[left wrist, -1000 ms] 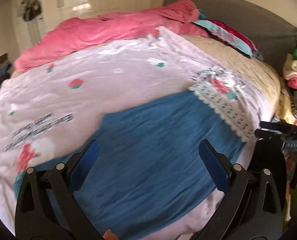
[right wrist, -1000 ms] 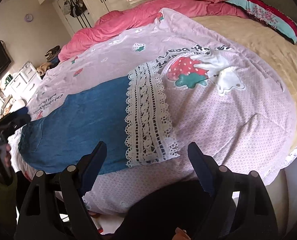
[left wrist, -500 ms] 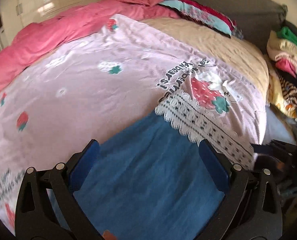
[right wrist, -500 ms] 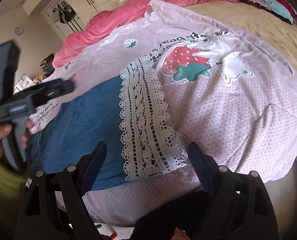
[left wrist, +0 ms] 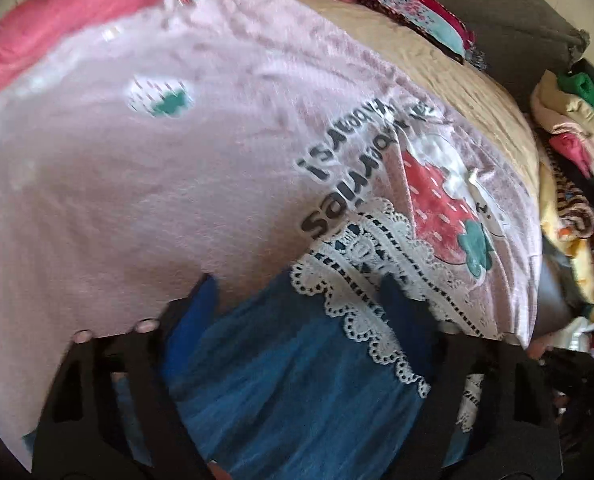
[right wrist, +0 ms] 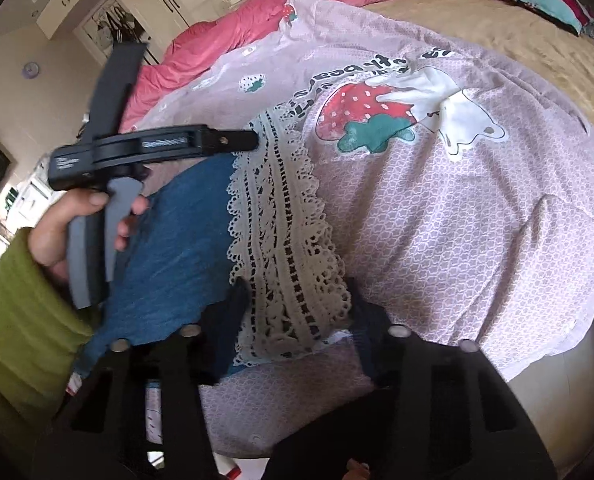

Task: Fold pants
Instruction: 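Grasp the lace-trimmed leg hem with the left gripper and lift it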

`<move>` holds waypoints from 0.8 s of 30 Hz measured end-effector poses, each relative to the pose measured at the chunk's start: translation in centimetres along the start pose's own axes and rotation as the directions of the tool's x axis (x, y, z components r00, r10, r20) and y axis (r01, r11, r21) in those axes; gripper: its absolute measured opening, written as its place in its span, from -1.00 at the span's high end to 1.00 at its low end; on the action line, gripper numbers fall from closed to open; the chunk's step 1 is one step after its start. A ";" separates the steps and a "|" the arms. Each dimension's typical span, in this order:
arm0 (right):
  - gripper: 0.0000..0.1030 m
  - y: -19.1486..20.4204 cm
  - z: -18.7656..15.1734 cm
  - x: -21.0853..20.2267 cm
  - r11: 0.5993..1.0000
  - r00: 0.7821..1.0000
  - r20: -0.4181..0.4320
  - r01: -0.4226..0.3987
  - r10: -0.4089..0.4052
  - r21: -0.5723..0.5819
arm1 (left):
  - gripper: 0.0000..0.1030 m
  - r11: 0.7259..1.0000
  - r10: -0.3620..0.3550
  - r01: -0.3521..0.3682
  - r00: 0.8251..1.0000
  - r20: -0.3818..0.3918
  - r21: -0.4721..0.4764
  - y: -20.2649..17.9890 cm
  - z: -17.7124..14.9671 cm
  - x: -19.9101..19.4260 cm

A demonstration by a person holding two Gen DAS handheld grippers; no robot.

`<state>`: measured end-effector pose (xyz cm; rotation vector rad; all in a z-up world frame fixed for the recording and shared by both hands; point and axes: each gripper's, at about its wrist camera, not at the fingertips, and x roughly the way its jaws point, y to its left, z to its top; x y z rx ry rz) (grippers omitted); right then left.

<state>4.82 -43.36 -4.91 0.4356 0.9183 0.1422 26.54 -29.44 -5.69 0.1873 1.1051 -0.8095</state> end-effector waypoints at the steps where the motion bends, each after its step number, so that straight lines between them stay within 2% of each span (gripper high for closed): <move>1: 0.23 -0.1 0.0 0.0 1.000 1.000 0.002 -0.015 0.015 0.002 | -0.13 1.000 -0.029 0.029 1.000 -0.007 -0.002 0.1 0.0 0.2; 4: 0.23 -0.2 0.1 0.2 0.999 0.999 -0.014 -0.039 0.039 0.010 | 0.05 0.997 -0.064 0.064 0.998 -0.010 0.049 -0.5 -0.1 0.2; 7: 0.20 0.1 0.3 0.8 0.999 0.998 -0.038 -0.050 0.050 0.009 | 0.05 0.992 -0.066 0.069 0.997 -0.026 0.104 -1.1 -0.1 0.6; 13: 0.24 1.0 1.0 1.9 0.999 0.998 -0.055 -0.043 0.043 -0.004 | 0.02 0.987 -0.127 0.130 0.991 -0.044 0.094 -0.2 0.2 1.4; 15: 0.48 1.2 0.8 1.9 0.998 0.996 -0.057 -0.063 0.062 -0.017 | 0.13 0.987 -0.128 0.131 0.991 -0.041 0.095 -0.3 0.2 1.3; 16: 0.49 1.2 0.8 1.8 0.997 0.995 -0.056 -0.079 0.078 -0.019 | 0.32 0.987 -0.130 0.134 0.991 -0.041 0.092 -0.4 0.2 1.3; 17: 0.50 1.2 0.8 1.8 0.996 0.995 -0.053 -0.083 0.082 -0.020 | 0.42 0.988 -0.128 0.131 0.991 -0.035 0.088 -0.3 0.1 1.1; 22: 0.52 1.7 0.8 1.0 0.988 0.989 -0.013 -0.149 0.148 -0.045 | 0.71 0.985 -0.148 0.146 0.989 0.015 0.091 -0.1 -0.4 0.0; 24: 0.52 2.2 0.6 0.2 0.985 0.987 0.017 -0.157 0.159 -0.073 | 0.74 0.979 -0.199 0.196 0.978 0.055 0.058 0.5 -0.8 -1.3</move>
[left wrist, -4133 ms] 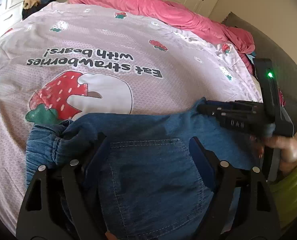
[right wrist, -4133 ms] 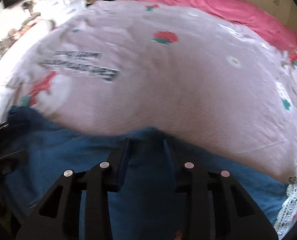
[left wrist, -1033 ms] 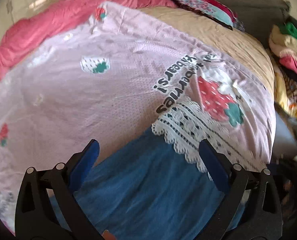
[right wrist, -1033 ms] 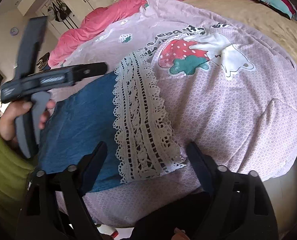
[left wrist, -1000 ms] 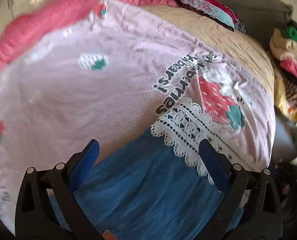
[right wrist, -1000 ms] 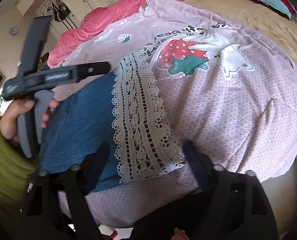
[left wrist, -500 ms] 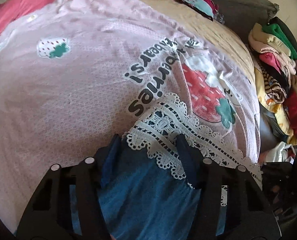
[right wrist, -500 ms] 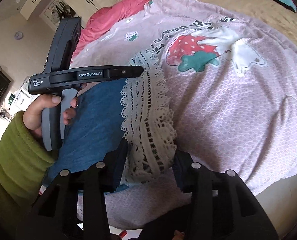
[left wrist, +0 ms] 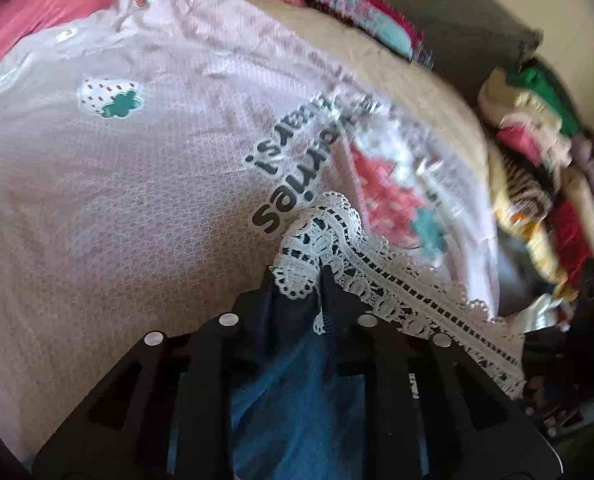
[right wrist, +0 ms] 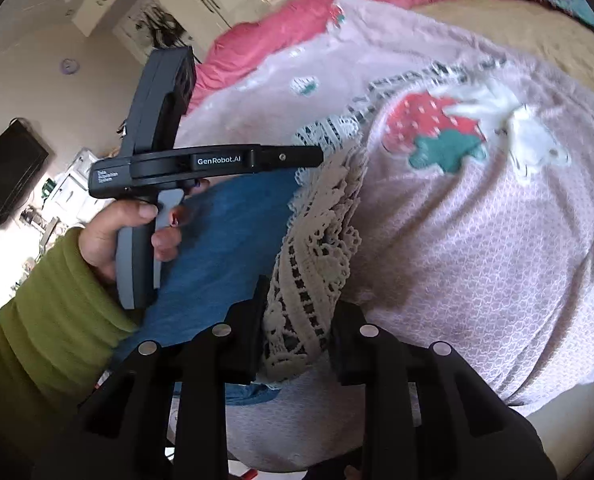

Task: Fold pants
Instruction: 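Grasp the lace-trimmed leg hem with the left gripper and lift it, then fold the lace-trimmed leg over onto the denim with the left gripper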

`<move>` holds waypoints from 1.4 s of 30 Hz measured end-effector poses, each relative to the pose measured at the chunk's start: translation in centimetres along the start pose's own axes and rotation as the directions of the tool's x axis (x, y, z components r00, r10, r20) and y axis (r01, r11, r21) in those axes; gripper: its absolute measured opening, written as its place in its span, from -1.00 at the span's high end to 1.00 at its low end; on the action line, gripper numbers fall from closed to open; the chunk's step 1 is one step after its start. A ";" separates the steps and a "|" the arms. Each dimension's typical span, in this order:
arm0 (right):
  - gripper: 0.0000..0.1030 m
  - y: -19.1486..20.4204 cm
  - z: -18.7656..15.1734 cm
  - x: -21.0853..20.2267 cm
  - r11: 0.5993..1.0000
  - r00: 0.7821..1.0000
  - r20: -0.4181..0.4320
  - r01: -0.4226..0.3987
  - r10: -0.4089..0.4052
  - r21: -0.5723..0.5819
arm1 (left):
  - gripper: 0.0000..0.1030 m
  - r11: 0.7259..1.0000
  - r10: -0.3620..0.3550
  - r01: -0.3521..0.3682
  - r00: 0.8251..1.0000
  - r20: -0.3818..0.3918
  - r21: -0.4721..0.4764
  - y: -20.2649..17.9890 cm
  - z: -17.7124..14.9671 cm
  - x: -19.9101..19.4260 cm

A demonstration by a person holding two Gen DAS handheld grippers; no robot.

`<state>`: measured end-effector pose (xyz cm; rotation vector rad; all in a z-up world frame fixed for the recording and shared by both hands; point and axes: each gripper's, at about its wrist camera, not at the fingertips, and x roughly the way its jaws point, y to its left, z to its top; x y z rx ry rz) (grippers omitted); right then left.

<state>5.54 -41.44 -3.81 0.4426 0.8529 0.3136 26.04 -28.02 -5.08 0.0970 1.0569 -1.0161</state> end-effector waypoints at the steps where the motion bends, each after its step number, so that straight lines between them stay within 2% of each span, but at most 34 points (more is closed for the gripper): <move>1: 0.52 0.6 -0.2 -0.5 1.000 1.000 0.023 -0.017 0.018 -0.018 | 0.75 1.000 -0.023 0.023 0.999 0.028 -0.011 0.1 -0.2 -1.0; 3: 0.52 2.4 -0.6 -1.1 0.996 0.997 0.055 -0.042 0.046 -0.073 | 0.75 0.999 -0.050 0.051 0.996 0.074 -0.017 0.2 -0.8 -3.0; 6: 0.53 5.4 -1.0 -1.4 0.984 0.994 0.069 -0.075 0.087 -0.160 | 0.75 0.999 -0.038 0.042 0.991 0.128 -0.024 0.3 -2.1 -6.5; 9: 0.53 9.0 -1.1 -0.9 0.962 0.987 0.039 -0.141 0.154 -0.236 | 0.75 0.998 -0.015 0.025 0.982 0.189 -0.051 1.1 -4.1 -10.5; 12: 0.53 12.3 -1.3 0.7 0.936 0.981 -0.013 -0.190 0.195 -0.296 | 0.75 0.992 0.039 -0.011 0.974 0.221 -0.127 3.0 -6.6 -13.6; 13: 0.53 13.2 -1.4 1.5 0.930 0.978 -0.033 -0.207 0.206 -0.304 | 0.73 0.985 0.055 -0.015 0.971 0.232 -0.170 4.0 -7.6 -14.5; 14: 0.53 14.0 -1.6 2.5 0.924 0.977 -0.055 -0.212 0.205 -0.317 | 0.59 0.977 0.079 -0.028 0.968 0.240 -0.209 4.7 -8.4 -14.9; 15: 0.53 14.6 -1.8 3.2 0.922 0.978 -0.070 -0.207 0.195 -0.327 | 0.44 0.967 0.101 -0.038 0.965 0.242 -0.252 5.6 -9.3 -15.3; 16: 0.53 15.2 -2.2 4.4 0.920 0.980 -0.092 -0.196 0.175 -0.340 | 0.08 0.953 0.118 -0.040 0.962 0.247 -0.301 6.5 -10.3 -15.8; 17: 0.53 15.7 -2.7 5.5 0.916 0.982 -0.116 -0.184 0.152 -0.357 | -0.07 0.933 0.128 -0.026 0.957 0.261 -0.359 7.6 -11.5 -16.6; 18: 0.53 16.1 -3.1 6.4 0.912 0.983 -0.131 -0.168 0.128 -0.373 | -0.07 0.913 0.130 -0.006 0.953 0.275 -0.409 8.5 -12.6 -17.3; 21: 0.52 17.6 -4.8 7.6 0.882 0.988 -0.144 -0.116 0.055 -0.457 | -0.28 0.876 0.134 0.045 0.934 0.332 -0.480 10.0 -15.4 -19.2; 23: 0.48 19.6 -6.1 7.9 0.823 0.993 -0.117 -0.060 -0.008 -0.565 | -0.38 0.839 0.119 0.099 0.926 0.358 -0.535 11.1 -17.2 -19.9; 24: 0.47 20.3 -6.5 8.2 0.800 0.994 -0.109 -0.041 -0.031 -0.599 | -0.41 0.816 0.093 0.138 0.927 0.363 -0.562 11.7 -17.7 -20.0; 25: 0.46 21.1 -7.2 8.5 0.765 0.993 -0.093 -0.006 -0.071 -0.643 | -0.47 0.804 0.066 0.162 0.932 0.358 -0.573 12.2 -17.9 -19.8; 26: 0.43 21.9 -7.9 8.9 0.735 0.991 -0.075 0.028 -0.106 -0.677 | -0.47 0.796 0.049 0.179 0.933 0.356 -0.578 12.6 -18.0 -19.7; 28: 0.36 22.8 -9.0 9.2 0.695 0.991 -0.059 0.044 -0.124 -0.717 | -0.47 0.792 0.033 0.200 0.929 0.368 -0.576 12.9 -18.2 -19.8; 29: 0.30 23.2 -9.4 9.2 0.680 0.991 -0.051 0.049 -0.127 -0.731 | -0.48 0.796 0.030 0.196 0.932 0.360 -0.573 12.9 -18.2 -19.7; 32: 0.29 24.2 -10.8 8.5 0.610 0.992 -0.010 0.069 -0.125 -0.789 | -0.48 0.812 0.026 0.170 0.945 0.325 -0.558 12.4 -18.0 -18.6; 34: 0.20 24.0 -11.0 7.6 0.609 0.993 0.010 0.082 -0.121 -0.789 | -0.47 0.823 0.055 0.132 0.949 0.310 -0.553 12.0 -18.0 -18.2; 36: 0.11 23.4 -11.0 6.6 0.631 0.993 0.022 0.090 -0.116 -0.770 | -0.33 0.834 0.068 0.118 0.948 0.312 -0.540 11.6 -17.9 -18.1; 38: 0.05 23.1 -11.0 5.9 0.654 0.993 0.027 0.098 -0.118 -0.750 | -0.08 0.836 0.060 0.127 0.946 0.319 -0.534 11.6 -17.9 -17.9; 40: 0.03 22.5 -11.5 5.2 0.683 0.992 0.022 0.100 -0.122 -0.723 | 0.08 0.836 0.056 0.126 0.948 0.312 -0.534 11.7 -17.8 -17.5; 42: 0.03 22.4 -12.2 4.9 0.693 0.992 0.020 0.100 -0.121 -0.714 | 0.11 0.837 0.051 0.127 0.950 0.307 -0.532 11.8 -17.8 -17.3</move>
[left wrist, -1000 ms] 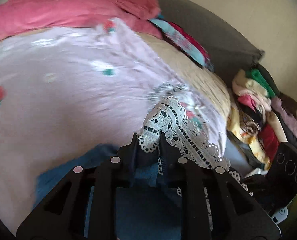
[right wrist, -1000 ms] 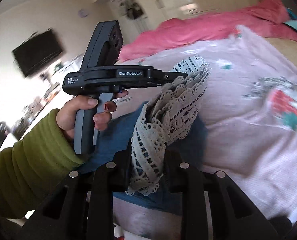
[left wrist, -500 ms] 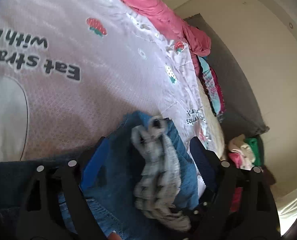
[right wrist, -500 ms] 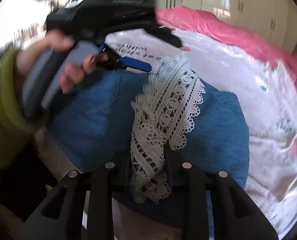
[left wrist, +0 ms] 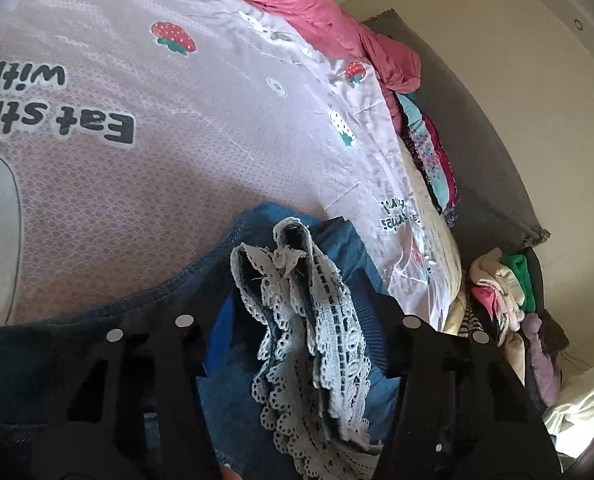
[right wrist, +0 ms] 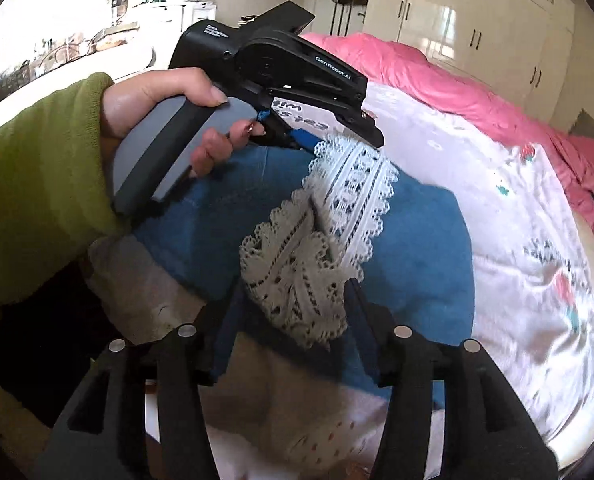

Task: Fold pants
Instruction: 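Fold the lace-trimmed leg over onto the denim with the left gripper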

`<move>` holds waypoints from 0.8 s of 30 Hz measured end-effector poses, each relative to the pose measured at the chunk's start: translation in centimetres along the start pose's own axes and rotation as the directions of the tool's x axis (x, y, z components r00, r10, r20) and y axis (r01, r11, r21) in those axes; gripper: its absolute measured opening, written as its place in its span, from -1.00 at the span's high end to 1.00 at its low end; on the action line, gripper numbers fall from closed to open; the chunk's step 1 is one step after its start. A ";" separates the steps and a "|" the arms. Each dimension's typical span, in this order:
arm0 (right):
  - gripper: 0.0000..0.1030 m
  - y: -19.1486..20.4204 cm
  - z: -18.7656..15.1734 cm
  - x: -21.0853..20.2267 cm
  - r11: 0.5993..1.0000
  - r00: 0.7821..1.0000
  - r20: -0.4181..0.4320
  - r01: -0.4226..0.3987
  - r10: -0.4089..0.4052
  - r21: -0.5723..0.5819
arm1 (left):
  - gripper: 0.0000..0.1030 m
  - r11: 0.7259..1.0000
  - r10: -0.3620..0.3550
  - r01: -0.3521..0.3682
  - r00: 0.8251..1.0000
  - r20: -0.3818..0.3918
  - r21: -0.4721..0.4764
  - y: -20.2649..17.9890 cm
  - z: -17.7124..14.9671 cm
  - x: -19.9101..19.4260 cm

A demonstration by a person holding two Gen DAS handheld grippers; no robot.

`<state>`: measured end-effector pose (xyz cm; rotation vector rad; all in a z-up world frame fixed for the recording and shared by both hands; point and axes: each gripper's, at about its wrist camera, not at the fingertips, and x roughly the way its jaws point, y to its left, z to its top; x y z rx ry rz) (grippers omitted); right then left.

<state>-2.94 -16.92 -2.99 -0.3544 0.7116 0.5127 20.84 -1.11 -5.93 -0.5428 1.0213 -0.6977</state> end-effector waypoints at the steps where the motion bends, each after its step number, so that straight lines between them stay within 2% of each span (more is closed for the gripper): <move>1: 0.02 0.3 -0.6 -0.2 1.000 1.000 0.003 0.003 -0.003 -0.004 | 0.11 1.000 0.001 -0.001 1.000 0.000 0.003 0.0 -0.1 0.0; 3: -0.02 0.4 -0.1 0.2 1.000 1.000 0.004 0.019 -0.019 -0.004 | 0.11 1.000 -0.002 0.002 1.000 0.006 0.010 -0.2 -0.1 0.0; 4: -0.15 -0.4 0.5 1.1 1.000 1.000 0.005 0.017 -0.017 0.011 | 0.11 1.000 -0.002 0.001 1.000 0.010 0.011 -0.3 -0.1 0.0; 5: -0.38 -0.7 0.6 1.1 0.999 1.000 0.008 0.018 -0.018 0.042 | 0.10 1.000 -0.005 0.005 1.000 0.012 0.011 -0.3 -0.1 0.0; 7: -0.54 -1.2 0.7 0.7 0.996 0.999 0.020 0.030 -0.032 0.080 | 0.10 1.000 -0.007 0.007 1.000 0.013 0.007 -0.3 -0.1 -0.1; 11: -0.54 -0.2 0.7 0.4 0.997 0.997 0.030 0.069 -0.070 0.032 | 0.10 1.000 -0.010 0.010 1.000 0.009 0.009 -0.2 -0.1 -0.1; 15: -0.51 0.9 0.8 1.2 1.000 1.000 0.015 0.026 -0.026 0.016 | 0.10 1.000 -0.006 0.006 1.000 0.005 0.013 -0.4 -0.1 -0.1; 16: -0.43 1.3 1.0 1.5 0.999 0.999 0.010 0.034 -0.034 0.000 | 0.10 1.000 -0.004 0.004 1.000 0.005 0.012 -0.3 -0.1 -0.1; 17: -0.23 1.6 1.3 1.8 0.999 0.999 0.000 0.040 -0.040 -0.014 | 0.10 1.000 -0.002 0.002 1.000 0.006 0.010 -0.4 -0.1 -0.1; 21: 0.01 2.0 1.7 3.5 0.998 0.997 -0.052 0.050 -0.052 -0.027 | 0.14 1.000 0.007 -0.007 1.000 0.005 0.016 -0.5 -0.1 0.1; 23: 0.27 1.8 1.6 4.4 0.998 0.995 -0.071 0.061 -0.063 -0.032 | 0.46 0.999 0.032 -0.032 0.999 0.015 0.019 -0.6 -0.1 0.3; 24: 0.33 1.6 1.5 4.4 0.999 0.996 -0.072 0.048 -0.050 -0.025 | 0.51 0.999 0.049 -0.050 0.998 0.024 0.019 -0.6 -0.1 0.5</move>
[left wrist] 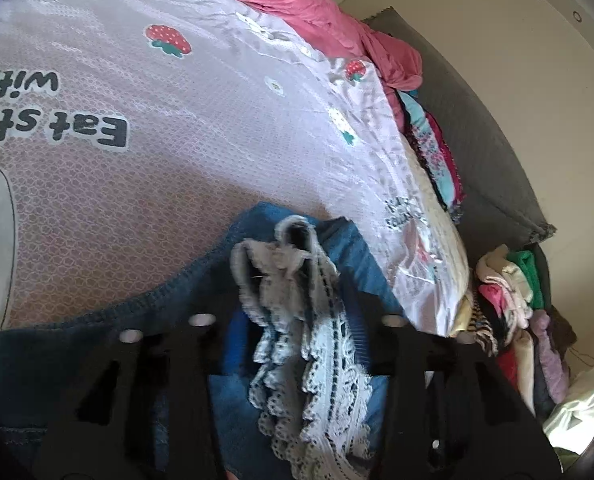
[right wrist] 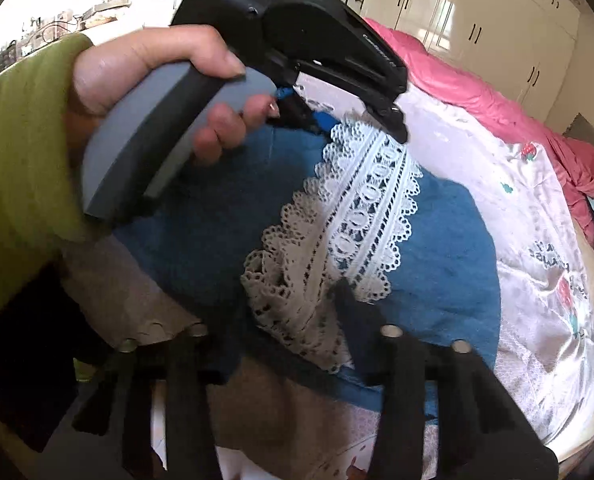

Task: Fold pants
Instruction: 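Fold the lace-trimmed leg over onto the denim with the left gripper, then release the lace leg and smooth the folded pants with both grippers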

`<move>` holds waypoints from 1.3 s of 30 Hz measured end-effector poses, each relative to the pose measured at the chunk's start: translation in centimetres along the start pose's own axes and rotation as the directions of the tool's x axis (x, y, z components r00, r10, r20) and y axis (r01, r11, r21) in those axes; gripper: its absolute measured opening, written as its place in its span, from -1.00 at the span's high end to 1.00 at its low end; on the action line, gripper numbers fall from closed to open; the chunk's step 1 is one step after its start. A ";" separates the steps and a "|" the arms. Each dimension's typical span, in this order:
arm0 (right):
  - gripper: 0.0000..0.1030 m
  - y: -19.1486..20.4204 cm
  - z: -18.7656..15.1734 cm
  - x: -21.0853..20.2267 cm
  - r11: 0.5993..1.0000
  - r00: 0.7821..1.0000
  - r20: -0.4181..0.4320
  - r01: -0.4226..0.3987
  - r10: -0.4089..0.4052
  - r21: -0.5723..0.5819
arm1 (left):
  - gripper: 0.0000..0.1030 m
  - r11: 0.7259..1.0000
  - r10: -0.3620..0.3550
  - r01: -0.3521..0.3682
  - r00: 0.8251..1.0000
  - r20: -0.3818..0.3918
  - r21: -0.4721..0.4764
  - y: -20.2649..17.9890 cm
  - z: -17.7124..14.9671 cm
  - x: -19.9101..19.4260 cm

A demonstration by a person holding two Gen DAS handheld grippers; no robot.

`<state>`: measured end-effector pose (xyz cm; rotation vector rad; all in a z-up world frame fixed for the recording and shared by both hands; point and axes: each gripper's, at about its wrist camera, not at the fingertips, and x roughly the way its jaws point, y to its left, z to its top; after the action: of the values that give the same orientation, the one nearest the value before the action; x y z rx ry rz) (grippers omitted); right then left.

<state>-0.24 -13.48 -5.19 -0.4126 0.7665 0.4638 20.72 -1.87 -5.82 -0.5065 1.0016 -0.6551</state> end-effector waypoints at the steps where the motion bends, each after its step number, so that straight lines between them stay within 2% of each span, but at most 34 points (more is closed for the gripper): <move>1: 0.51 -0.3 0.1 -0.1 1.000 1.000 0.003 -0.016 0.016 0.006 | 0.57 1.000 0.031 -0.031 0.999 0.010 0.004 0.0 0.0 0.3; 2: 0.64 -0.6 0.2 -0.4 0.999 0.999 0.011 -0.043 0.043 0.015 | 0.65 0.999 0.051 -0.052 0.999 0.015 0.012 0.0 -0.1 0.5; 6: 0.65 -2.2 0.6 -2.3 0.989 0.992 0.052 -0.119 0.114 0.087 | 0.74 0.998 0.022 -0.025 0.998 0.061 0.054 -1.3 0.0 -0.9; 8: 0.65 -2.0 1.0 -3.3 0.983 0.983 0.085 -0.171 0.165 0.070 | 0.74 0.995 0.013 -0.024 0.995 0.104 0.099 -2.3 0.2 -2.6; 10: 0.65 -1.1 1.3 -3.1 0.980 0.977 0.090 -0.197 0.193 0.040 | 0.74 0.992 0.041 -0.056 0.991 0.124 0.116 -2.5 -0.1 -3.5; 13: 0.64 0.5 1.5 -1.0 0.980 0.980 0.030 -0.197 0.197 0.002 | 0.72 0.987 0.099 -0.106 0.993 0.069 0.119 -1.4 -0.3 -2.6; 14: 0.55 0.6 1.4 -0.4 0.980 0.980 0.013 -0.199 0.199 0.005 | 0.71 0.989 0.114 -0.117 0.993 0.040 0.087 -0.3 -0.3 -1.8; 16: 0.50 1.3 1.1 0.4 0.979 0.979 0.000 -0.205 0.205 -0.003 | 0.71 0.992 0.123 -0.123 0.992 -0.002 0.028 1.4 -0.4 -0.5; 18: 0.43 1.5 1.2 0.1 0.979 0.979 0.011 -0.203 0.203 -0.029 | 0.69 0.994 0.110 -0.110 0.994 -0.007 0.010 1.9 -0.3 -0.5; 21: 0.27 0.4 1.3 -0.5 0.964 0.964 0.032 -0.264 0.264 0.010 | 0.59 0.993 0.115 -0.115 0.993 0.001 0.021 1.9 -0.1 -0.9; 25: 0.24 -1.6 0.7 -1.9 0.946 0.947 0.065 -0.319 0.315 0.059 | 0.49 0.994 0.110 -0.110 0.994 0.011 0.000 2.5 0.2 -1.9; 27: 0.21 -3.3 0.4 -2.8 0.935 0.940 0.087 -0.339 0.331 0.105 | 0.35 0.994 0.112 -0.112 0.993 0.024 -0.010 2.5 0.2 -2.6; 28: 0.18 -4.3 0.2 -3.1 0.931 0.939 0.098 -0.340 0.329 0.131 | 0.05 0.990 0.140 -0.140 0.989 0.038 -0.015 2.4 0.2 -3.2; 29: 0.17 -5.3 0.0 -3.3 0.935 0.946 0.103 -0.321 0.308 0.153 | -0.14 0.987 0.158 -0.157 0.986 0.052 -0.016 2.1 0.2 -3.5; 34: 0.17 -8.8 -1.5 -3.6 0.943 0.976 0.093 -0.216 0.199 0.252 | -0.14 0.972 0.223 -0.230 0.968 0.112 0.049 0.4 -2.5 -6.0; 37: 0.17 -9.9 -1.4 -2.8 0.953 0.988 0.076 -0.150 0.134 0.265 | -0.14 0.969 0.224 -0.235 0.964 0.141 0.070 -1.0 -4.9 -7.7; 39: 0.17 -10.4 -1.5 -2.8 0.949 0.989 0.075 -0.142 0.126 0.282 | -0.14 0.966 0.228 -0.243 0.961 0.156 0.086 -1.8 -6.5 -8.8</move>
<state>2.74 -23.52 -2.14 -0.0760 0.7962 0.4807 11.18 2.50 -2.36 -0.3312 0.8691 -0.4477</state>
